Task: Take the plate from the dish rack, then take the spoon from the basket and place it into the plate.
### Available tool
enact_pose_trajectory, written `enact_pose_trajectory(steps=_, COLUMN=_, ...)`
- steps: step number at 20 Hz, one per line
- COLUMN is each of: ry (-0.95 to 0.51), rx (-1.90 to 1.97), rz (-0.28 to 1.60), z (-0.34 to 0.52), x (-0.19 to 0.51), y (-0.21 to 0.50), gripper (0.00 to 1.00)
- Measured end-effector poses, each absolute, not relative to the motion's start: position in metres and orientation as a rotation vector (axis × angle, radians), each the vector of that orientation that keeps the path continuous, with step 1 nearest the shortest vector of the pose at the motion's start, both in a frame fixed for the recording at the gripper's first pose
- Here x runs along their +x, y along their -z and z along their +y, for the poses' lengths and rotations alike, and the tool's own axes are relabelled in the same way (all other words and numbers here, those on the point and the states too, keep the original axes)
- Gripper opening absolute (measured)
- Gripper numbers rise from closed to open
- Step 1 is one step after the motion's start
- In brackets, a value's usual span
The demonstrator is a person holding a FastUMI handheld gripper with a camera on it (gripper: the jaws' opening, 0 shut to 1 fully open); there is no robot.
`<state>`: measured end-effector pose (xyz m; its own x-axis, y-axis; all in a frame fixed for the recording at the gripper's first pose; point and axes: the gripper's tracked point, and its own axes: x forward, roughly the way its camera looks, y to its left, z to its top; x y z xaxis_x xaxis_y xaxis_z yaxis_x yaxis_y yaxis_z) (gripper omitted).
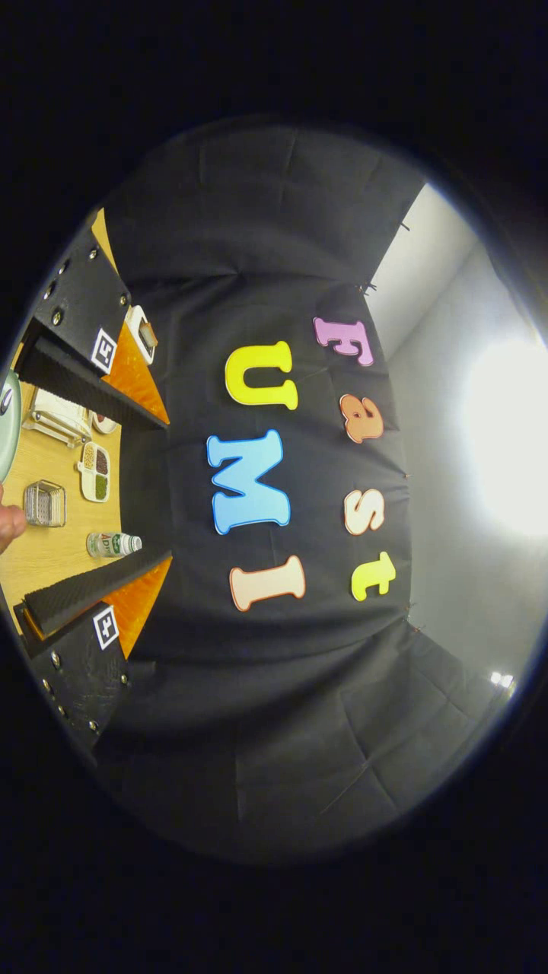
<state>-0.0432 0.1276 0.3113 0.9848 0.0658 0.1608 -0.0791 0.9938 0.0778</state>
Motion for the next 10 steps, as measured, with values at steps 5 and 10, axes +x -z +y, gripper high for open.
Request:
enact_pose_trajectory(steps=5, ry=-0.043, rx=0.050, rz=-0.129, z=0.107, x=-0.036, y=-0.299, gripper=0.95)
enact_pose_trajectory(steps=10, ry=-0.030, rx=0.052, rz=-0.118, z=0.089, x=-0.030, y=-0.283, gripper=0.95)
